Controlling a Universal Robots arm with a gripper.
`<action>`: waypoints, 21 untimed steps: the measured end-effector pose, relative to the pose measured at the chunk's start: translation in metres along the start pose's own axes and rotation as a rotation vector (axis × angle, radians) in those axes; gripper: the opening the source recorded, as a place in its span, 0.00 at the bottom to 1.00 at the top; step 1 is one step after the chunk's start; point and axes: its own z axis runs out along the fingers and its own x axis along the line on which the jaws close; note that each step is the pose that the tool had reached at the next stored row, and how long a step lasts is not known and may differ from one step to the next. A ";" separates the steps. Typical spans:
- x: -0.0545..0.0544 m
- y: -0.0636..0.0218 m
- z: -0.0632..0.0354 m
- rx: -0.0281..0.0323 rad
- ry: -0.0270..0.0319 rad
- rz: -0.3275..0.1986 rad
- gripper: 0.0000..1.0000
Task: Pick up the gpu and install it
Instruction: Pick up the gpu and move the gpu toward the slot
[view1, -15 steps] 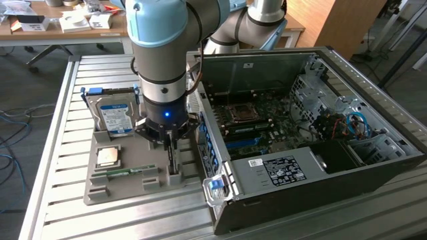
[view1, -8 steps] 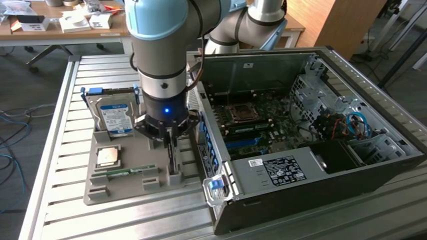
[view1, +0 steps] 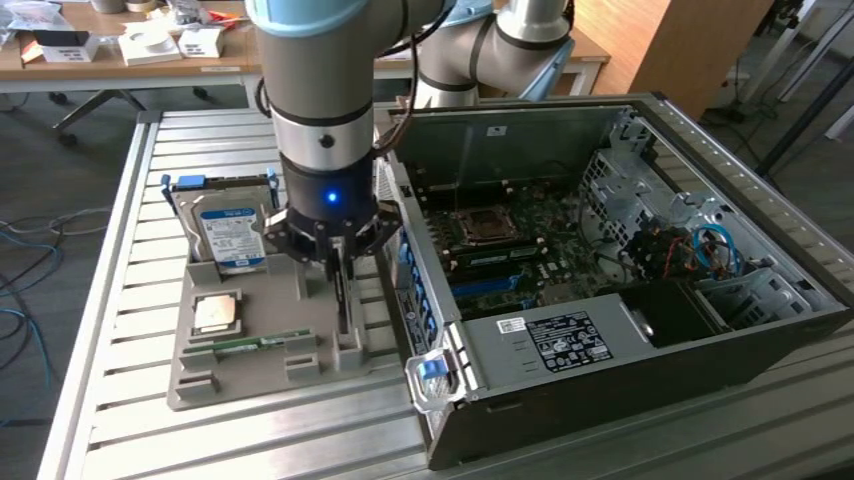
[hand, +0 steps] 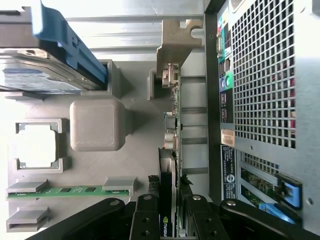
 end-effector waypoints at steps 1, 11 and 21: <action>0.000 0.0002 -0.0038 0.0001 0.0001 0.000 0.26; -0.001 0.0022 -0.0419 0.0000 0.0000 -0.001 0.26; -0.002 0.0044 -0.0820 0.0001 0.0001 -0.001 0.26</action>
